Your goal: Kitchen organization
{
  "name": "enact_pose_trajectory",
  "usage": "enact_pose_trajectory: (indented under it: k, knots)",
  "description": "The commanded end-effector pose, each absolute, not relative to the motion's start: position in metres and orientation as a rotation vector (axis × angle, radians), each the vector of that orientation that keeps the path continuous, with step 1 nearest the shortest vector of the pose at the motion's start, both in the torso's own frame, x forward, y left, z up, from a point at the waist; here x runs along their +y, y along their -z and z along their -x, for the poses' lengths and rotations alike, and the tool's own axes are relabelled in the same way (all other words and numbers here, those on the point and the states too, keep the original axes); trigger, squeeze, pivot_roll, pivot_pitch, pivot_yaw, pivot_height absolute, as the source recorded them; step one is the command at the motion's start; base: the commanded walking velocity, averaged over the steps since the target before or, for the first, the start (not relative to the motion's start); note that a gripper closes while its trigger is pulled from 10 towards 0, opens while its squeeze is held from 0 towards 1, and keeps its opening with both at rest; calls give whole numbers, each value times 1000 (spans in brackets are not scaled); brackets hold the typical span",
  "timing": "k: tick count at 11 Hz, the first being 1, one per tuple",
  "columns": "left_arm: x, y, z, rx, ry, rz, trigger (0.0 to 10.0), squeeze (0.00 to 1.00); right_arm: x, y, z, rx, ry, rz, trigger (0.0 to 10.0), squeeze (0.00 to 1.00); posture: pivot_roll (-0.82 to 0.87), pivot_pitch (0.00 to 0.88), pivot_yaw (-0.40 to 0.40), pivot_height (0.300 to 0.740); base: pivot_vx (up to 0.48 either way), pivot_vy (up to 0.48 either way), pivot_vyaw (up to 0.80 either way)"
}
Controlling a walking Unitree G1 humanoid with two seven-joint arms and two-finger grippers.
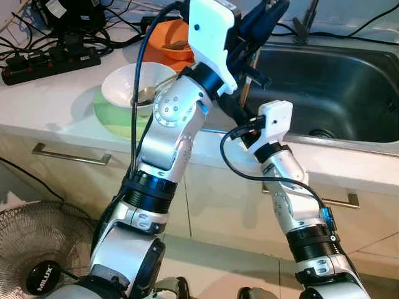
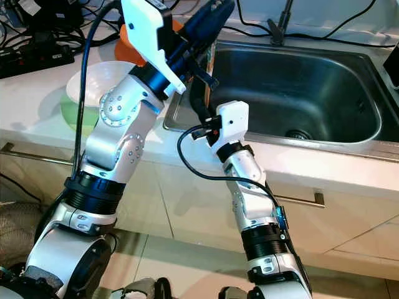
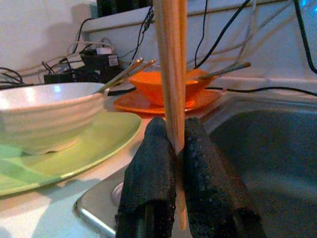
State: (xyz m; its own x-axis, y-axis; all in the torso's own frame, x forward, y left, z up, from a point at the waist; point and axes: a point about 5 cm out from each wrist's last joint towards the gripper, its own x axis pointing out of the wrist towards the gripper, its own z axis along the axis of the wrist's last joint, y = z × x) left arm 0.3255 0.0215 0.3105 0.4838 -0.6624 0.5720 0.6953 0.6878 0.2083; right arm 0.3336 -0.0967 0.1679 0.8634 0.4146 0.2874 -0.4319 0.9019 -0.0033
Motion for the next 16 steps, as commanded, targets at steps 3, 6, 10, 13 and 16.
enact_pose_trajectory:
  k: [3, 6, 10, 13, 16]
  knots:
    - [22, -308, -327, -653, 817, 42, 10000, 1000, -105, -175, -339, -311, -397, -67, 0, 0, 15, 91, 68, 740, 0, 0, 0]
    - [25, -309, -327, -654, 811, 64, 10000, 1000, -110, -174, -343, -299, -358, -66, 0, 0, 17, 88, 66, 740, 0, 0, 0]
    - [36, -298, -330, -614, 757, 103, 10000, 0, -126, -173, -360, -232, -246, -60, 4706, 0, 26, 88, 62, 740, 0, 0, 0]
    - [63, -239, -339, -345, 603, 22, 10000, 0, -154, -197, -388, -214, -102, -26, 10000, 0, 27, 86, 61, 740, 0, 0, 0]
    - [65, -198, -332, -152, 588, -25, 10000, 0, -161, -199, -403, -107, -81, 62, 10000, 0, 41, 88, 47, 740, 0, 0, 0]
